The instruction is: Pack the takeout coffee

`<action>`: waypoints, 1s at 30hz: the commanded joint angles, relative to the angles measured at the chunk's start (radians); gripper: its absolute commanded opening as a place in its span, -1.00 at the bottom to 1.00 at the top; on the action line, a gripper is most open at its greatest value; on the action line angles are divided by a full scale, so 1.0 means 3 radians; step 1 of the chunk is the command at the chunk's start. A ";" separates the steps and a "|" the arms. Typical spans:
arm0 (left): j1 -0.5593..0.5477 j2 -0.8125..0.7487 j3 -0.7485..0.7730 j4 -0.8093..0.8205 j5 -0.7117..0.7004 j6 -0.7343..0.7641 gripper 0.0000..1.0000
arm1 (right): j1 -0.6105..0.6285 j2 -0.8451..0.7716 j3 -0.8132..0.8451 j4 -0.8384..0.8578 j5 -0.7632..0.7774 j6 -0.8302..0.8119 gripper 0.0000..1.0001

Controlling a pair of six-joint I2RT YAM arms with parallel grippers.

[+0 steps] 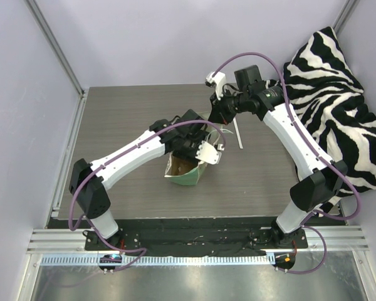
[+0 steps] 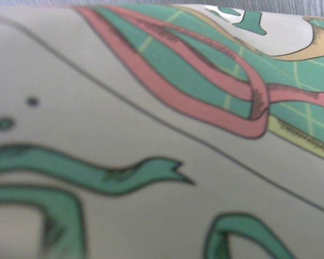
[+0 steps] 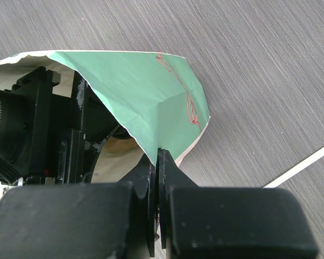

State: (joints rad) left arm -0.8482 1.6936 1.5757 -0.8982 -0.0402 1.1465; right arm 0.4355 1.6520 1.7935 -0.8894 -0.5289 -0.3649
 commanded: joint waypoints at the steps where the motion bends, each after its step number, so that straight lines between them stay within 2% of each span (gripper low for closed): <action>1: 0.0025 0.0010 -0.0062 0.0187 0.0068 -0.0079 -0.75 | 0.0001 -0.0015 0.0153 0.0060 -0.0226 -0.0031 -0.98; 16: 0.0153 0.0368 -0.0093 0.0161 0.0287 -0.0094 -0.76 | -0.0010 0.0011 0.0106 0.0025 -0.0343 -0.0134 -0.98; 22: 0.0194 0.0521 -0.0001 -0.0028 0.0385 -0.0048 -0.79 | -0.0050 0.0067 0.0142 0.0009 -0.0339 -0.0180 -0.99; 30: 0.0209 0.0138 -0.0027 0.0345 0.0441 -0.0176 -0.82 | -0.0117 0.0031 0.0183 0.0106 -0.0272 -0.0134 -0.98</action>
State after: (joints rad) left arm -0.7975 1.7874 1.5833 -0.8032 0.0696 1.1278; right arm 0.4004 1.7023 1.7954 -0.9047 -0.5529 -0.4160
